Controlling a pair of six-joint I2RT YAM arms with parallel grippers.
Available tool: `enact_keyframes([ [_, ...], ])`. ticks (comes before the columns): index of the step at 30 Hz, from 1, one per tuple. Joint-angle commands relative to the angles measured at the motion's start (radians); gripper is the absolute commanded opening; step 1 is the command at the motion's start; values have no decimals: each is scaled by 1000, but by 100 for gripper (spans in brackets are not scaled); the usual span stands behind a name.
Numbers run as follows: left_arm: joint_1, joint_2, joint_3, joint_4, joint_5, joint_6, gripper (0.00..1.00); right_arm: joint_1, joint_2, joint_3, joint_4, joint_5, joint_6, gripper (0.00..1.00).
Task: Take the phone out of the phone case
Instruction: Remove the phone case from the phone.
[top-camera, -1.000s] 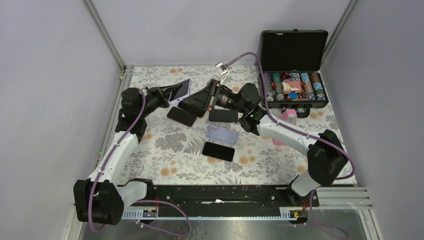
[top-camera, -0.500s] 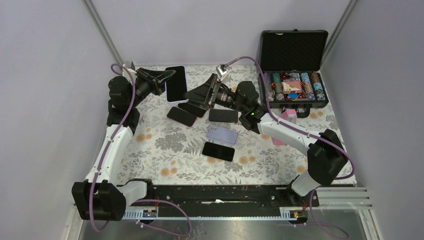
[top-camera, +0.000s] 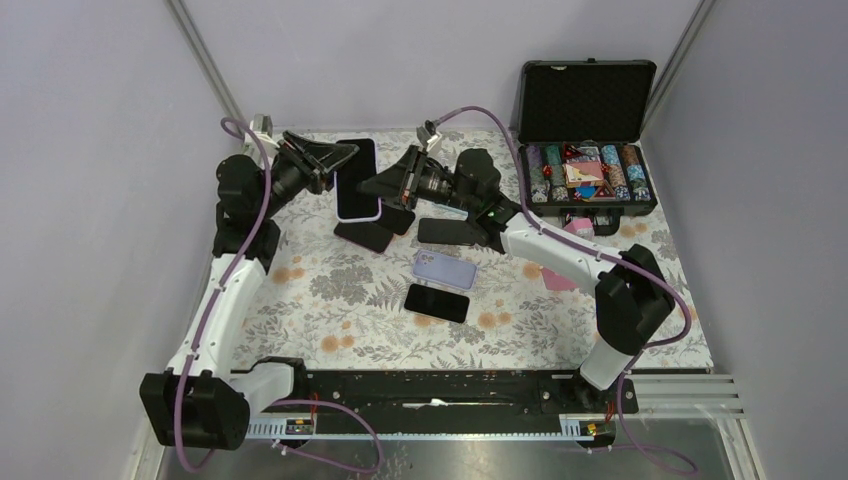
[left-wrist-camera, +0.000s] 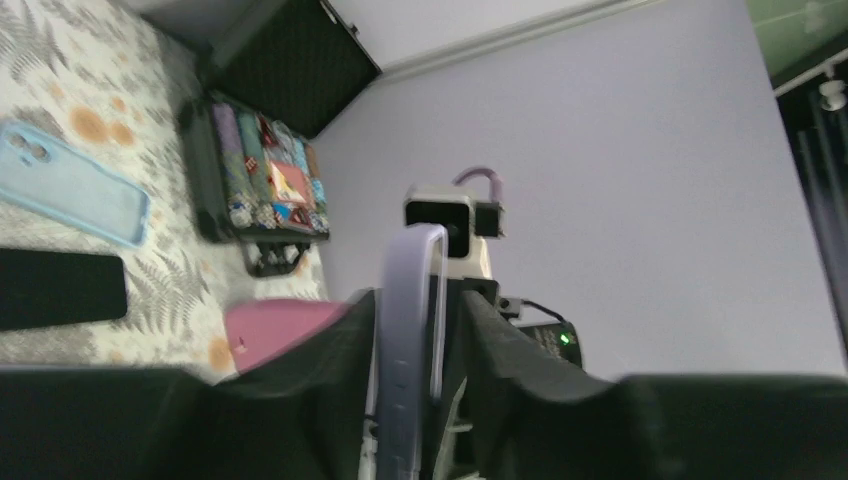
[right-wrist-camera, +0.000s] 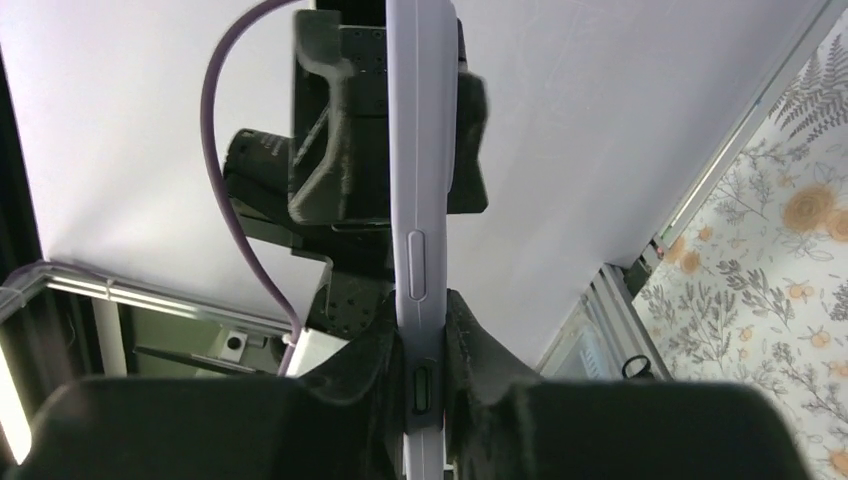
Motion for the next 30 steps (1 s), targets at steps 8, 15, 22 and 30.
enact_keyframes([
  [8, 93, 59, 227, -354, 406, 462, 76, -128, -57, 98, -118, -404, -122, 6],
  [15, 72, 82, 171, -285, 506, 432, 76, -151, -29, 125, -27, -580, -49, 8],
  [22, 11, 105, 142, -183, 516, 337, 65, -152, 36, 161, 116, -667, 94, 9],
  [30, -4, 119, 62, 67, 538, 160, 11, -152, 71, 185, 81, -702, 95, 10],
])
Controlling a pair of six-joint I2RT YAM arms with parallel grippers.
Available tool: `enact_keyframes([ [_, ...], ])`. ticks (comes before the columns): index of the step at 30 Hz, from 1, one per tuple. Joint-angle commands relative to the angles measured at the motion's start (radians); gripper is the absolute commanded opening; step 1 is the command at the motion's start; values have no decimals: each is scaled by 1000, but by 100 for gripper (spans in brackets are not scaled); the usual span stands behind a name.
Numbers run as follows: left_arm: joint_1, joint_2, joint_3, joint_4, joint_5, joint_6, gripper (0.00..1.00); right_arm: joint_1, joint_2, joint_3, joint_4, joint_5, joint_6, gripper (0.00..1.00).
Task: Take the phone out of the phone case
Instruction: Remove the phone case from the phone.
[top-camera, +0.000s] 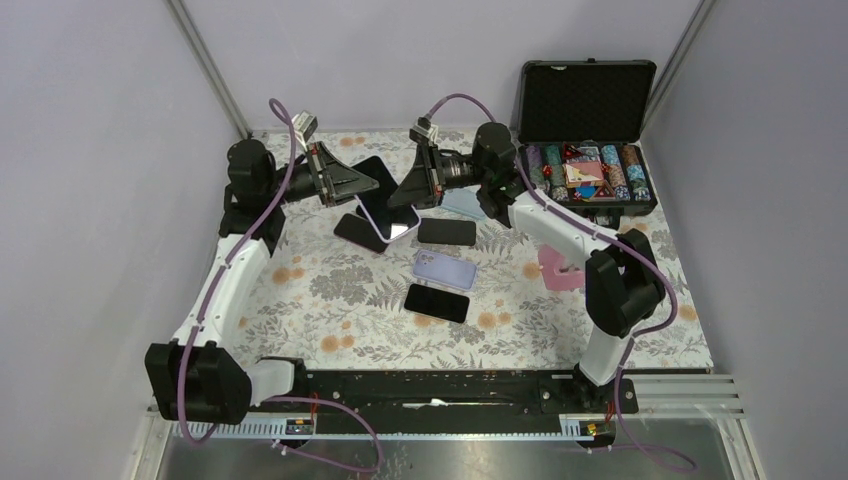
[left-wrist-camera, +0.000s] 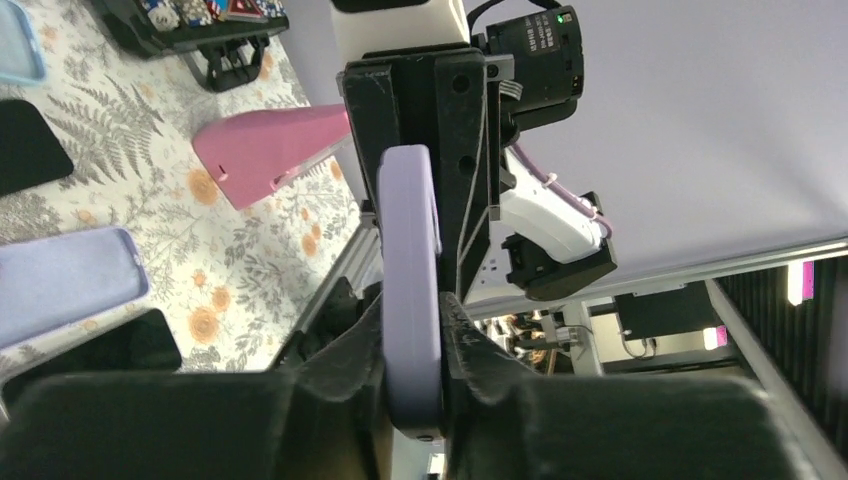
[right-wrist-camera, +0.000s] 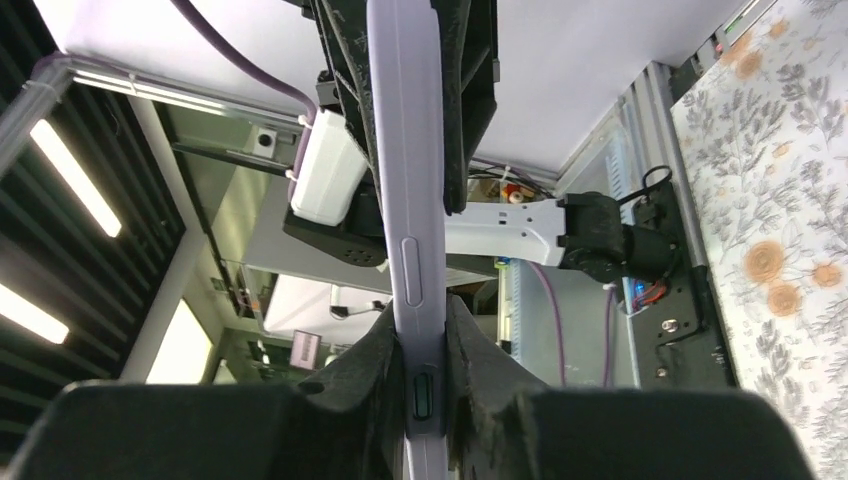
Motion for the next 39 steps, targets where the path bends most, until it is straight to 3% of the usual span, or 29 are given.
enact_keyframes([
  [1, -10, 9, -18, 154, 25, -71, 2, 5, -17, 80, 74, -45, 14, 15],
  [5, 6, -15, -7, 126, -53, -74, 0, -9, -69, 29, -30, 76, -90, 61],
  [8, 37, -79, -41, 153, -207, -140, 0, -17, -146, -77, -25, 249, -124, 72],
  [13, 51, -152, -158, 371, -394, -347, 0, -15, -223, -285, 270, 511, 45, 73],
  [16, 51, -165, -201, 489, -444, -432, 0, -7, -258, -335, 273, 599, 46, 71],
  [19, 51, -172, -203, 491, -450, -437, 0, -1, -276, -341, 271, 670, 43, 67],
  [24, 49, -194, -214, 477, -462, -426, 0, 2, -252, -296, 300, 704, 87, 57],
  [31, 50, -211, -234, 501, -489, -476, 0, 16, -207, -260, 356, 668, 185, 30],
  [33, 50, -212, -242, 535, -495, -510, 0, 21, -199, -256, 374, 655, 207, 34],
  [35, 49, -209, -243, 543, -499, -526, 0, 27, -199, -257, 386, 655, 215, 50],
  [36, 50, -207, -245, 548, -499, -530, 0, 28, -200, -256, 390, 655, 218, 54],
  [39, 50, -204, -254, 569, -504, -554, 0, 29, -187, -245, 405, 652, 234, 51],
])
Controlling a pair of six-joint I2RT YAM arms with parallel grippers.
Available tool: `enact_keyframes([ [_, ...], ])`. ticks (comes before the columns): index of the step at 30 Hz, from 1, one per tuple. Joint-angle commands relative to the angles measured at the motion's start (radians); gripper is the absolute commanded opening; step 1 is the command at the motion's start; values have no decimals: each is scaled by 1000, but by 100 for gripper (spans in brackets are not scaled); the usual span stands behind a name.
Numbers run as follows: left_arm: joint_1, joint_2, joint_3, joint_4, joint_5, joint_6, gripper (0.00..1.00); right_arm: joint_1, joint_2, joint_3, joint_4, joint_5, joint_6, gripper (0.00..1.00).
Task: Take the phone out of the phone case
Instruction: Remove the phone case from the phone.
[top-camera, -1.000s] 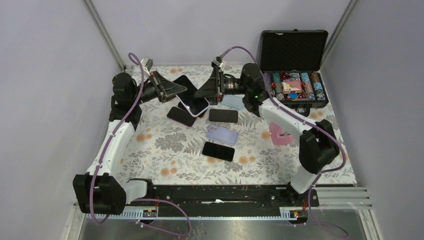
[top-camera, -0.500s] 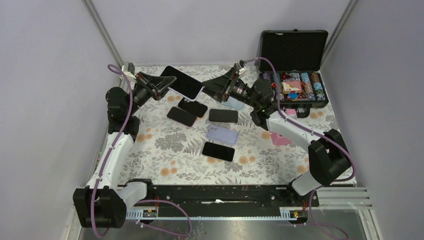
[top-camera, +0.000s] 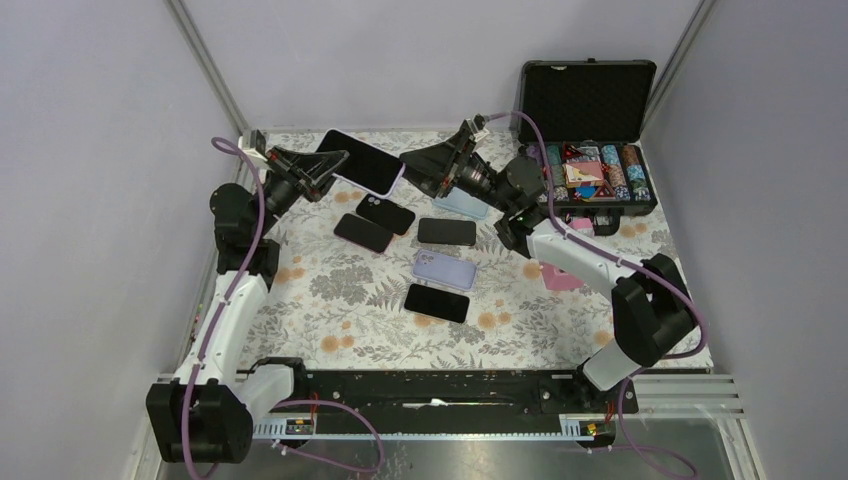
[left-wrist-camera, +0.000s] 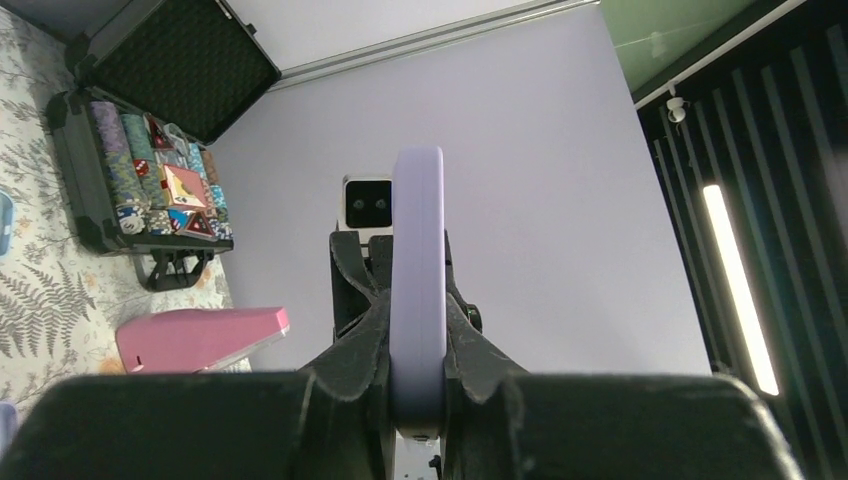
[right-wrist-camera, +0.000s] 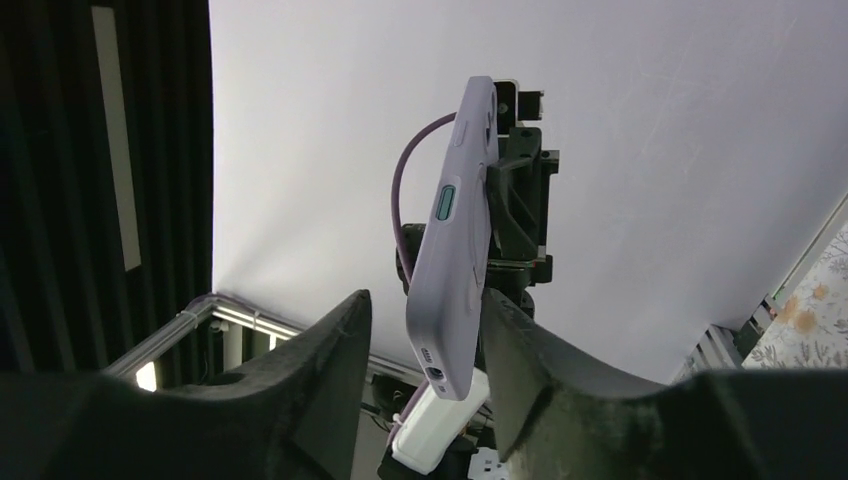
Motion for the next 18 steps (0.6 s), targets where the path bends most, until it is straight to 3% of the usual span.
enact_keyframes([
  [1, 1, -20, 2, 146, -45, -74, 0, 12, 13, 61, 102, -4, 49, 47],
  [8, -1, -28, 2, 142, -50, -116, 0, 22, 56, 91, 145, -6, 122, 15],
  [12, -12, -23, 2, 166, -60, -182, 0, 31, 68, 101, 179, 12, 166, 7],
  [18, -65, 41, -45, 415, -92, -394, 0, 52, 114, 133, 264, 47, 291, 0],
])
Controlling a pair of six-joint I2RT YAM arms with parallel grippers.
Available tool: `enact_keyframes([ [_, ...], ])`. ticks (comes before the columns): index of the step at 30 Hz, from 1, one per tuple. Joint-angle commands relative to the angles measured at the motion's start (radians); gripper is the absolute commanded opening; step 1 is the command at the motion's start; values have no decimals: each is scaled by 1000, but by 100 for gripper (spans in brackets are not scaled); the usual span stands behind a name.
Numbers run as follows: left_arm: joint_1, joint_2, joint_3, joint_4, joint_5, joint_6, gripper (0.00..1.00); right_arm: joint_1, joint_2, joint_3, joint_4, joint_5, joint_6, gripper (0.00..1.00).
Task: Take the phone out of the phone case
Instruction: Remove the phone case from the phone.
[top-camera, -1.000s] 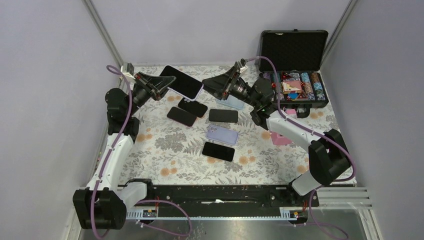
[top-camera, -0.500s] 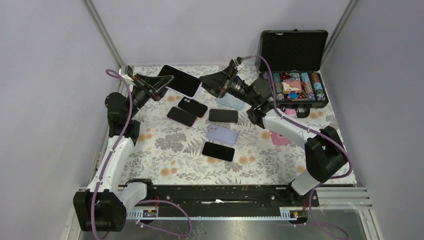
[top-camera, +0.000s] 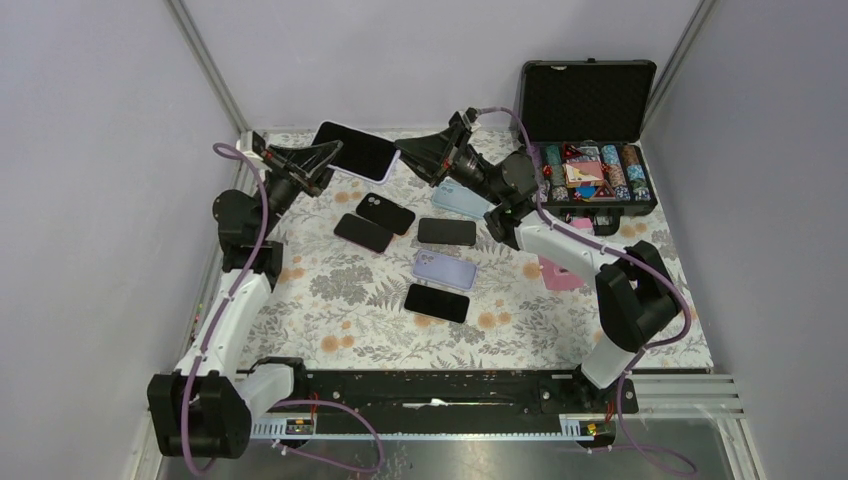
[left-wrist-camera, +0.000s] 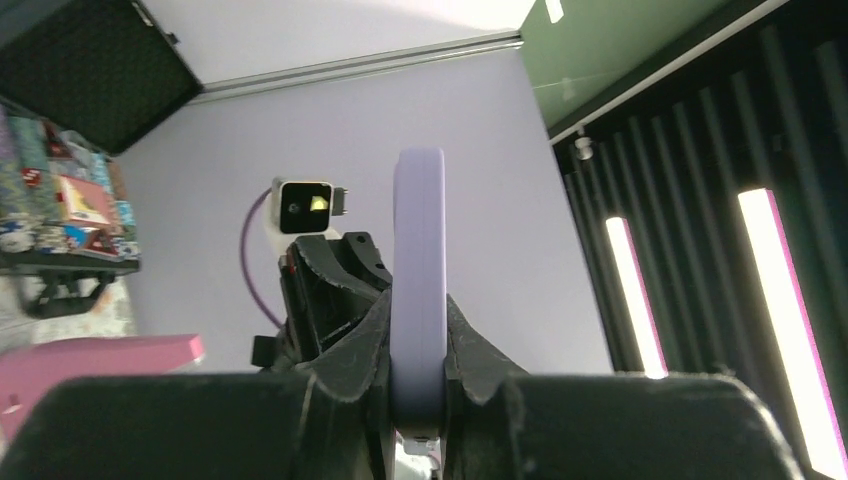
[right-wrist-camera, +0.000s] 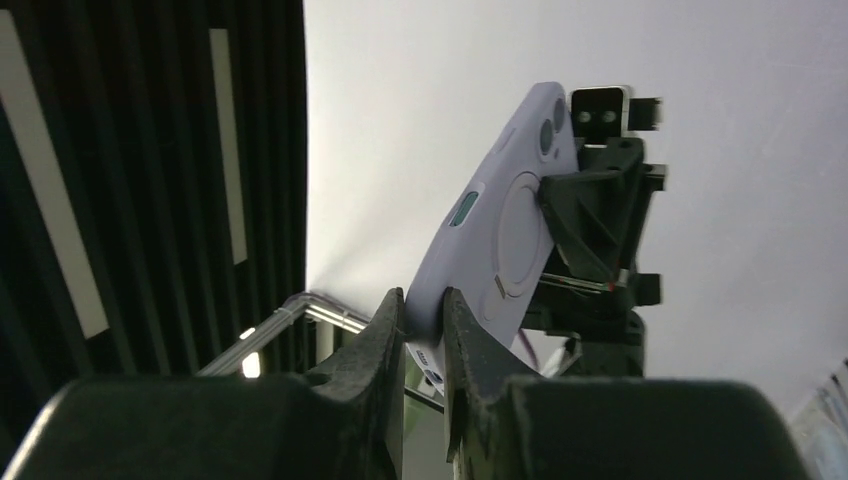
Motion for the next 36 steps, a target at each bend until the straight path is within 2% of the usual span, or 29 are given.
enact_keyframes([
  [1, -54, 37, -19, 312, -33, -232, 0, 40, 21, 58, 105, 38, 110, 0],
  [7, -90, 74, -14, 389, -54, -278, 0, 62, 40, 43, 133, 69, 208, 0],
  [15, -104, 91, -6, 454, -82, -324, 0, 74, 26, 3, 55, 60, 195, 0],
  [19, -106, 93, -5, 494, -102, -362, 0, 74, 5, -9, -37, 41, 140, 0],
  [21, -107, 90, 2, 494, -107, -368, 0, 73, -11, -2, -117, 17, 75, 0],
  [26, -108, 94, 20, 521, -133, -405, 0, 74, -54, 13, -447, -22, -147, 0],
  [32, -116, 90, 26, 575, -189, -470, 0, 74, -52, 68, -795, -12, -379, 0],
  [36, -119, 86, 34, 626, -247, -451, 0, 78, -30, 87, -855, -28, -387, 0],
])
